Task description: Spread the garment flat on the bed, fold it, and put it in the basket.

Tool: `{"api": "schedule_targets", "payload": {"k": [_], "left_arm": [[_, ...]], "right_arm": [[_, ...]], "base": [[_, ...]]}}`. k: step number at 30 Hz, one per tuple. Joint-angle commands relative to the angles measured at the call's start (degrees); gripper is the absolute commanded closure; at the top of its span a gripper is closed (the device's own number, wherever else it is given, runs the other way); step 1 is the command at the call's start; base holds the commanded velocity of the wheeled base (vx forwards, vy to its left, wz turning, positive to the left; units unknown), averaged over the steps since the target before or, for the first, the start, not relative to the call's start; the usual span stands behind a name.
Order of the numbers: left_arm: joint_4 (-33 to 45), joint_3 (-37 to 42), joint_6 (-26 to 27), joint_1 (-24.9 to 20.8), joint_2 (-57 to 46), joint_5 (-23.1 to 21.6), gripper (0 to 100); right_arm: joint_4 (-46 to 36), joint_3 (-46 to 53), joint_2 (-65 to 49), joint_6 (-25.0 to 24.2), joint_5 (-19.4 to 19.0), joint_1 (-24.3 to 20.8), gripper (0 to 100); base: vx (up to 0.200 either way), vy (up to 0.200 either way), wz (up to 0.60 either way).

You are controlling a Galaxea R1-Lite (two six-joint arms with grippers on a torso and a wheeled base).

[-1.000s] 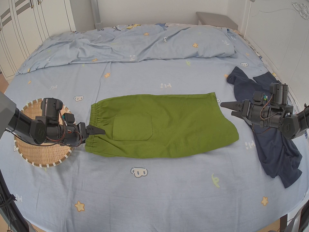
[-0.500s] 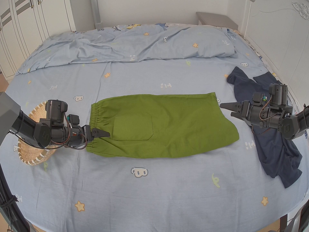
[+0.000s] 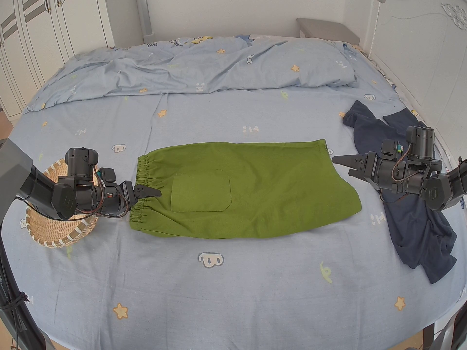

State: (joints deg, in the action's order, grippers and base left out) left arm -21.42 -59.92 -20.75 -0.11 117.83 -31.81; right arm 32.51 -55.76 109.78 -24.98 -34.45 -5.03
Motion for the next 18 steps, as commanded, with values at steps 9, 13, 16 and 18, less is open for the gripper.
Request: {"api": "schedule_targets", "payload": {"k": [9,13,16,18], "left_arm": [[-1.1,-1.9,-2.0,-0.4,3.7,-0.1,0],[-4.0,-1.9,-7.6,-0.5,3.6,-1.4,0],[-7.0,-1.4,-10.6,-0.3,3.8,-4.9,0],[-7.4,-1.3,-11.2,0.0,3.8,-6.6,100]], "right_arm": [[0.0,0.1,0.1,0.0,0.0,-0.1,0],[0.1,0.1,0.1,0.0,0.0,-0.1,0],[0.1,0.0,0.1,0.0,0.0,0.0,0],[0.1,0.0,0.1,0.0,0.0,0.0,0]], "base": [[0.0,0.0,0.0],[0.0,0.0,0.0],[0.0,0.0,0.0],[0.0,0.0,0.0]]}}
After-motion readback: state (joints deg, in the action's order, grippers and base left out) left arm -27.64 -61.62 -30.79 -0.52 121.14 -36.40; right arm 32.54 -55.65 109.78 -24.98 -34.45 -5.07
